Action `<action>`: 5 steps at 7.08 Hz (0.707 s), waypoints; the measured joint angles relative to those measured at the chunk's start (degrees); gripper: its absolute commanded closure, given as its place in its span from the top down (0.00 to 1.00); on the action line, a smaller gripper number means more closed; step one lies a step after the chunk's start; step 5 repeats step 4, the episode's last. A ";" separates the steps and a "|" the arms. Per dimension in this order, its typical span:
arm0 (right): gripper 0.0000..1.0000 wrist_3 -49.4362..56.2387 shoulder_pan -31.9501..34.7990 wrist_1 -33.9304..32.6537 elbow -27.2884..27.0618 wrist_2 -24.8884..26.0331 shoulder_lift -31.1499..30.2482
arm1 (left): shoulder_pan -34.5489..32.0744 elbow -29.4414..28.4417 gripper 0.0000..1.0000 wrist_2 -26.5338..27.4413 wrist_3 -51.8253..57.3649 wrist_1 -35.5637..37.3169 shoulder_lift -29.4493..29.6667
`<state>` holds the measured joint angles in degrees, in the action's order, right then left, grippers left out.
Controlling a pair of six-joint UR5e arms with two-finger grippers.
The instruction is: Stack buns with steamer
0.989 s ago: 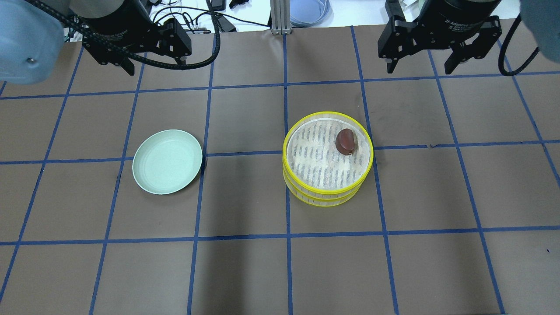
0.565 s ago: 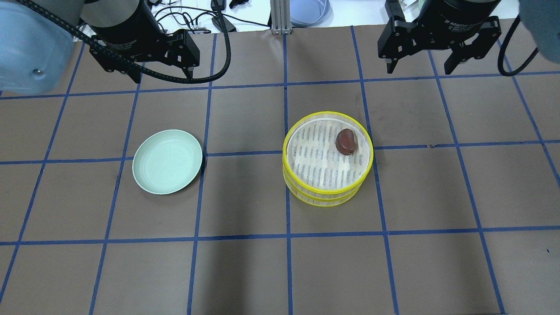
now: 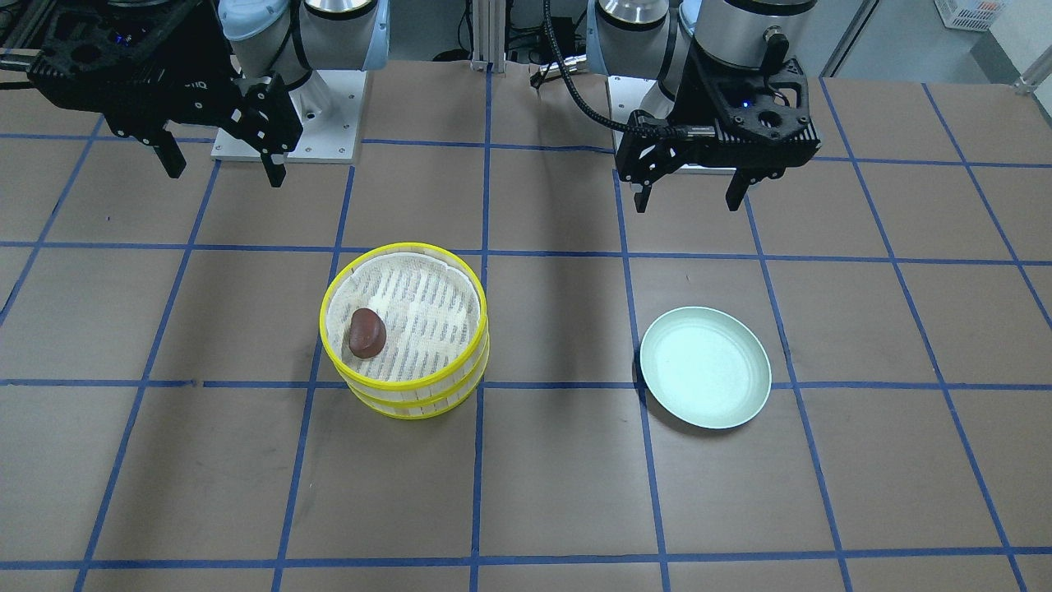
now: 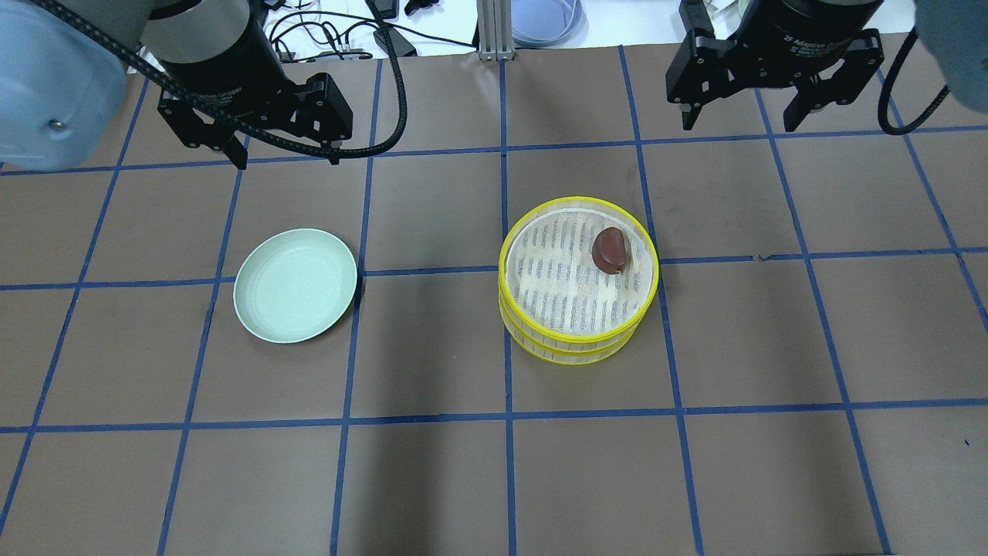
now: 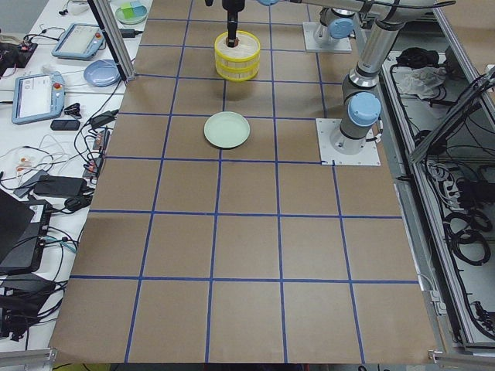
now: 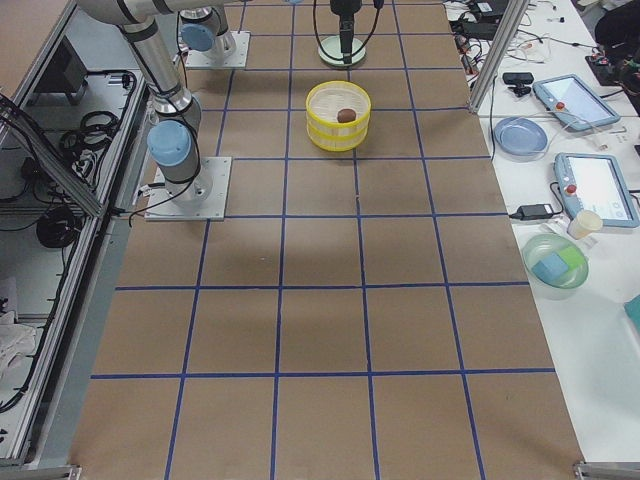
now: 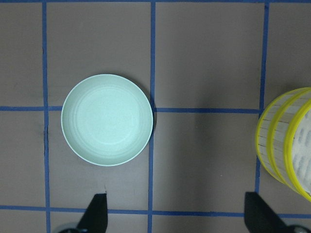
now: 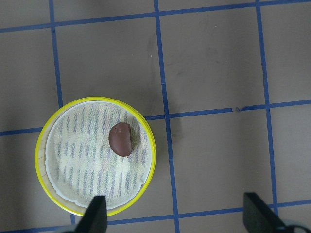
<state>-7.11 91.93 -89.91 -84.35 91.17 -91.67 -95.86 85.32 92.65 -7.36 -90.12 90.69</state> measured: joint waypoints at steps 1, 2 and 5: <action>1.00 0.00 0.00 0.02 -0.01 0.01 0.00 | -0.02 0.14 1.00 -0.06 0.03 -1.33 -0.22; 1.00 0.01 0.00 0.01 -0.02 0.00 0.00 | -0.03 0.48 1.00 -0.11 0.03 -1.71 -0.39; 1.00 0.05 0.00 -0.09 -0.03 -0.07 0.00 | -0.03 1.14 1.00 -0.21 -0.02 -1.33 -0.55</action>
